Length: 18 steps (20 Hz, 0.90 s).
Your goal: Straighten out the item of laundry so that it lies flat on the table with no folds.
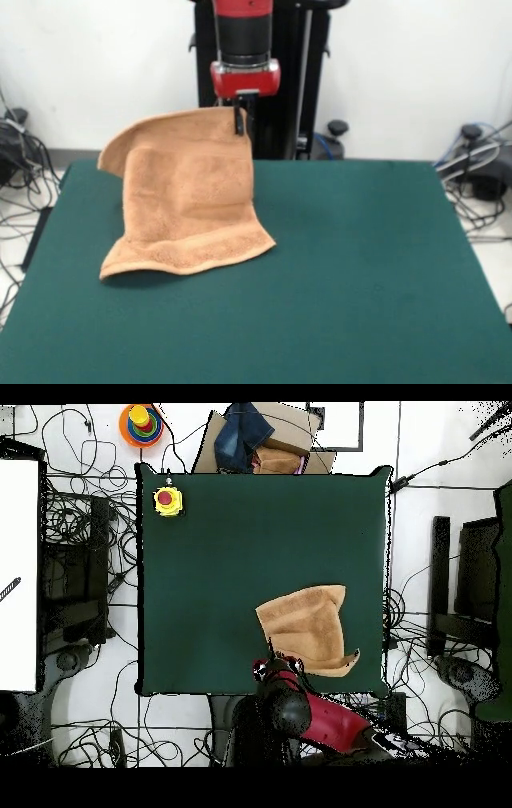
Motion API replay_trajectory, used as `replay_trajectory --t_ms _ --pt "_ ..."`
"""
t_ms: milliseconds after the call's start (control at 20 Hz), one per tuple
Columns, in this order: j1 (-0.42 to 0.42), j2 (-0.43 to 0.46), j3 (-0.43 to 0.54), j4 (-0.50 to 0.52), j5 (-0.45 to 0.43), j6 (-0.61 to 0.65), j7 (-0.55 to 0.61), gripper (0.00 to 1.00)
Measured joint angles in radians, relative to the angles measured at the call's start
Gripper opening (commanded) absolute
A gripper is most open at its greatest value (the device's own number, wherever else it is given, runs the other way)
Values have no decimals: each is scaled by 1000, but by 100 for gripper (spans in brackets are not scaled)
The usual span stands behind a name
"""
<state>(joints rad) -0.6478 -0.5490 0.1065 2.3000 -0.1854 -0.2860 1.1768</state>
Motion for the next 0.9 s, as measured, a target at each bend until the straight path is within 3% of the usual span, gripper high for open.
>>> replay_trajectory --t_ms 900 --pt "-37 45 -4 31 -4 -58 27 0"
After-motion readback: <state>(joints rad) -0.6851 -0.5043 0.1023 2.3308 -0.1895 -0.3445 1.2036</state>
